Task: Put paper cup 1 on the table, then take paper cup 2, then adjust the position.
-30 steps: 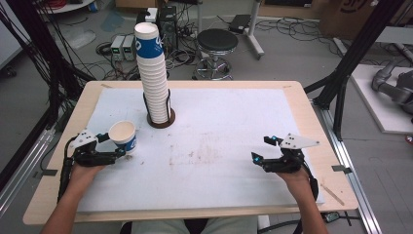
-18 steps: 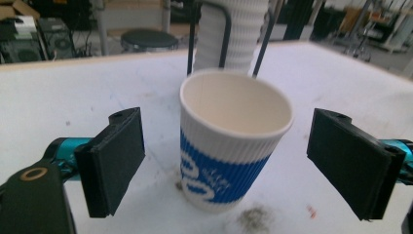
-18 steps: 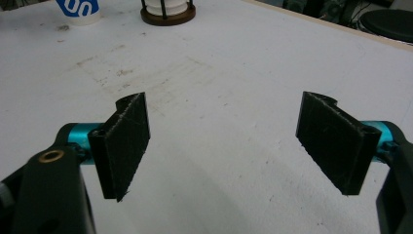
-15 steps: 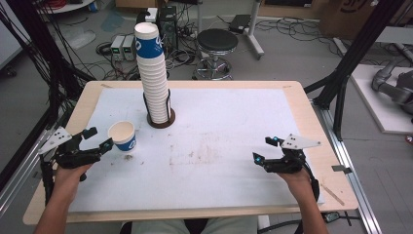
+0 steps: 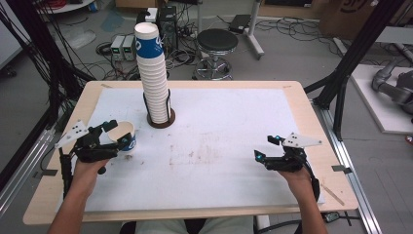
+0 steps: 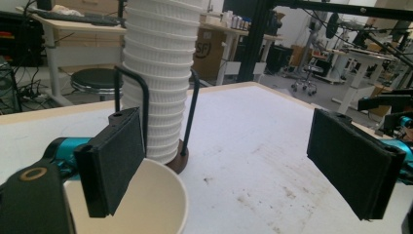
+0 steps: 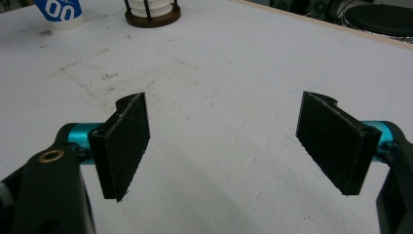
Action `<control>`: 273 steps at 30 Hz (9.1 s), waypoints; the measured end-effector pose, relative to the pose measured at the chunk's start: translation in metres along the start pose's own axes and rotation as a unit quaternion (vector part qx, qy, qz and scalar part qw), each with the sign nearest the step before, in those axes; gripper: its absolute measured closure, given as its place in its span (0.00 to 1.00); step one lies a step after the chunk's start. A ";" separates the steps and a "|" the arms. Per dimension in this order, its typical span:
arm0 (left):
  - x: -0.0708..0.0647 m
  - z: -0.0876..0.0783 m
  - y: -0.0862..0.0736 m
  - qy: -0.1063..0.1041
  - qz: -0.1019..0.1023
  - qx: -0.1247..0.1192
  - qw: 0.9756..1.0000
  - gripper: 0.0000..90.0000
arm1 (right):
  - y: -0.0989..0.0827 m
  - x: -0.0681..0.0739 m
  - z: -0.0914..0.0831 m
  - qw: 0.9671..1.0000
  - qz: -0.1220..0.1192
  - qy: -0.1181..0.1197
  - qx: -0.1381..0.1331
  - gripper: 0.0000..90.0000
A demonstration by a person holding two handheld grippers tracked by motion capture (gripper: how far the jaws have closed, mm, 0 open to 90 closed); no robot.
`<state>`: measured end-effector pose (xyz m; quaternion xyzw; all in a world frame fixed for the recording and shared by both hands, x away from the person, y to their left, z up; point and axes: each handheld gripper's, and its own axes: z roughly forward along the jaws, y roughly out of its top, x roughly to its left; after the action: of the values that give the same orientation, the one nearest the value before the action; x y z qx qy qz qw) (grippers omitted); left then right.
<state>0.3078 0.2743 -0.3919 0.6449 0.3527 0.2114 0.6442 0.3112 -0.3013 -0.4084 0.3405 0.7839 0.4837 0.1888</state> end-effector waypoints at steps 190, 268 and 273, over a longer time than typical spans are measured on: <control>-0.082 0.133 0.036 -0.249 0.088 0.076 0.962 0.33 | -0.007 0.010 0.008 0.996 0.001 0.091 -0.012 0.23; -0.133 0.160 0.007 -0.390 0.077 0.080 0.914 0.35 | 0.040 0.071 0.067 0.949 -0.091 0.300 -0.020 0.35; -0.136 0.159 0.006 -0.357 0.080 0.093 0.926 0.26 | 0.041 0.070 0.066 0.950 -0.096 0.298 -0.002 0.36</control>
<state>0.3345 0.0670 -0.3737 0.7605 0.0646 -0.0155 0.6459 0.3181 -0.1976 -0.4002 0.1041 0.8322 0.5445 -0.0068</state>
